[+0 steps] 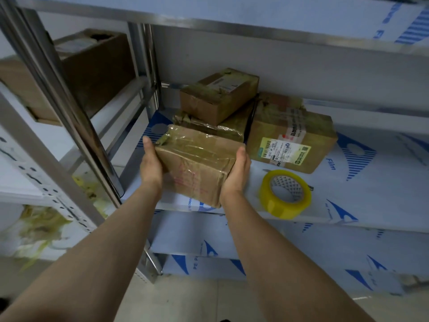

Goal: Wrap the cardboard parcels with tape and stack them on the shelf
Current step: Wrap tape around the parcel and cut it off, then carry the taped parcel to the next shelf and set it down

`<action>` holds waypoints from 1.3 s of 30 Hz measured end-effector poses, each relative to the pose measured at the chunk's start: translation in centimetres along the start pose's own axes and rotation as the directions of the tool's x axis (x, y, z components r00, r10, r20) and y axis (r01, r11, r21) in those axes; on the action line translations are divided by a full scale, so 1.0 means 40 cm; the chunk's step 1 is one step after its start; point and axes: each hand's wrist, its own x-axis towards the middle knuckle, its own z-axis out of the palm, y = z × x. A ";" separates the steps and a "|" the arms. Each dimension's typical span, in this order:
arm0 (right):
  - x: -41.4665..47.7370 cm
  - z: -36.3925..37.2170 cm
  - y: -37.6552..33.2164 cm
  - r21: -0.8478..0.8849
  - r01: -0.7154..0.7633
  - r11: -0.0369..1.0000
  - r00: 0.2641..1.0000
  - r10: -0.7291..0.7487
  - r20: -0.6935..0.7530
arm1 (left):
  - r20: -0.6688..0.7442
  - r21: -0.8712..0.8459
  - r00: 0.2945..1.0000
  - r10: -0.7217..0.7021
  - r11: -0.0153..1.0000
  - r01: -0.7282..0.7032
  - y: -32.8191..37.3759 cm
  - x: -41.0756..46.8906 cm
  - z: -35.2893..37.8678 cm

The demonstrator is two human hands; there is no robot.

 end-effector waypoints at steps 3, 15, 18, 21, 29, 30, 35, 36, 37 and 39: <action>0.016 -0.005 -0.007 0.008 -0.036 0.999 0.999 0.036 0.011 | 0.051 -0.012 0.999 -0.013 1.000 0.013 0.009 -0.020 -0.012; -0.005 -0.208 -0.266 0.225 -0.258 0.940 0.951 0.205 0.233 | 0.541 0.077 0.826 0.156 0.969 -0.234 0.167 -0.134 0.019; -0.005 -0.276 -0.345 0.234 -0.191 0.953 0.959 0.130 0.254 | 0.744 0.016 0.658 0.113 0.982 -0.187 0.195 -0.177 0.076; -0.009 -0.360 -0.406 0.211 -0.131 0.969 0.962 0.072 0.264 | 0.823 0.048 0.560 0.094 0.971 -0.234 0.214 -0.229 0.138; 0.000 -0.703 -0.553 -0.042 -0.036 0.998 0.981 0.044 0.188 | 0.739 0.244 0.662 -0.124 0.965 -0.091 0.181 -0.480 0.456; 0.008 -0.767 -0.575 -0.038 -0.060 0.998 0.989 0.064 0.133 | 0.751 0.240 0.647 -0.130 0.967 -0.084 0.171 -0.520 0.510; 0.035 -1.064 -0.687 0.010 -0.212 0.977 0.977 0.212 0.007 | 0.814 0.255 0.564 -0.137 0.958 -0.135 0.113 -0.723 0.760; 0.041 -1.115 -0.704 0.027 -0.222 0.975 0.975 0.222 0.006 | 0.820 0.260 0.555 -0.140 0.955 -0.142 0.101 -0.758 0.805; 0.048 -1.166 -0.721 0.040 -0.224 0.974 0.975 0.224 0.008 | 0.825 0.264 0.546 -0.144 0.953 -0.148 0.090 -0.792 0.849; 0.062 -1.255 -0.752 0.060 -0.206 0.977 0.978 0.206 -0.005 | 0.837 0.285 0.521 -0.168 0.946 -0.153 0.069 -0.848 0.930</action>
